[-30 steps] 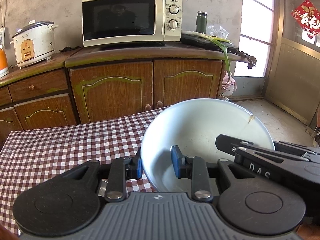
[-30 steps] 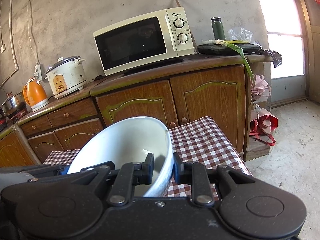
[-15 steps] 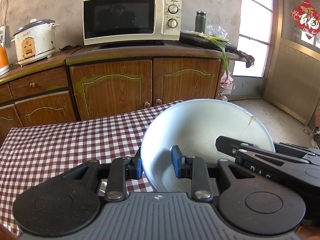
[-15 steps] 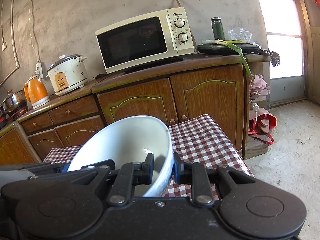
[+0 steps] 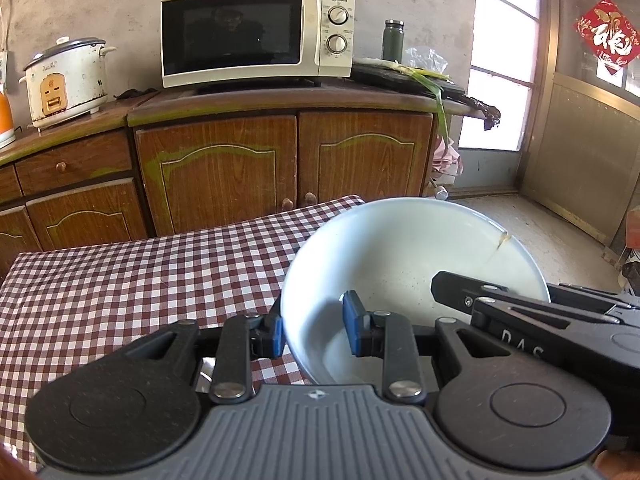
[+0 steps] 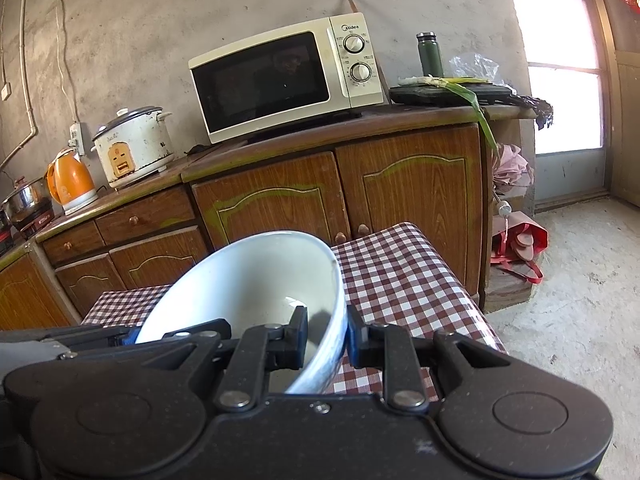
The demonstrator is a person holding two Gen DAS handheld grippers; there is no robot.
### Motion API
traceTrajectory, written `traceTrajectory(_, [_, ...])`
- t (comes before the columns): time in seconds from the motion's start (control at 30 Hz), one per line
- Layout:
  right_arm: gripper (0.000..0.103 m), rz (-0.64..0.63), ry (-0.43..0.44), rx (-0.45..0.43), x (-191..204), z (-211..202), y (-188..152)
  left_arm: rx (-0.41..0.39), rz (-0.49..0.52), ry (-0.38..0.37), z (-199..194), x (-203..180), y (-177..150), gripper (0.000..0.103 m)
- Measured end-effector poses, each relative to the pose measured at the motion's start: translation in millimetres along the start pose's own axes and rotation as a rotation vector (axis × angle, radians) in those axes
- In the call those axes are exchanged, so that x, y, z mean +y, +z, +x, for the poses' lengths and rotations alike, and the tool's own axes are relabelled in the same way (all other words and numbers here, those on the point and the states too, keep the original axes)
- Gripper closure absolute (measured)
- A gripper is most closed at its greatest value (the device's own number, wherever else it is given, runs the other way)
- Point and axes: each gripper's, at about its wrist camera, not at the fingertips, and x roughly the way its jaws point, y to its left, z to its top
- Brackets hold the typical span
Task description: Organize plates and bowls
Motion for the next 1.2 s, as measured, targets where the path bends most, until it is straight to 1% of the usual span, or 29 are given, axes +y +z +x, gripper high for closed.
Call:
traceTrajectory(0.47, [0.077, 0.006, -0.008, 0.006, -2.8, -10.2, -11.9, 0.003, 0.007, -0.005, -4.5, -5.2, -7.4, 0.074])
traceTrajectory(0.93, [0.077, 0.006, -0.009, 0.012, -2.7, -13.0, -14.9, 0.003, 0.008, -0.005, -7.3, -7.3, -14.2, 0.073])
traceTrajectory(1.2, [0.077, 0.01, -0.007, 0.016, -3.3, -18.4, -25.8, 0.007, 0.007, -0.007, -9.3, -7.0, -17.3, 0.072])
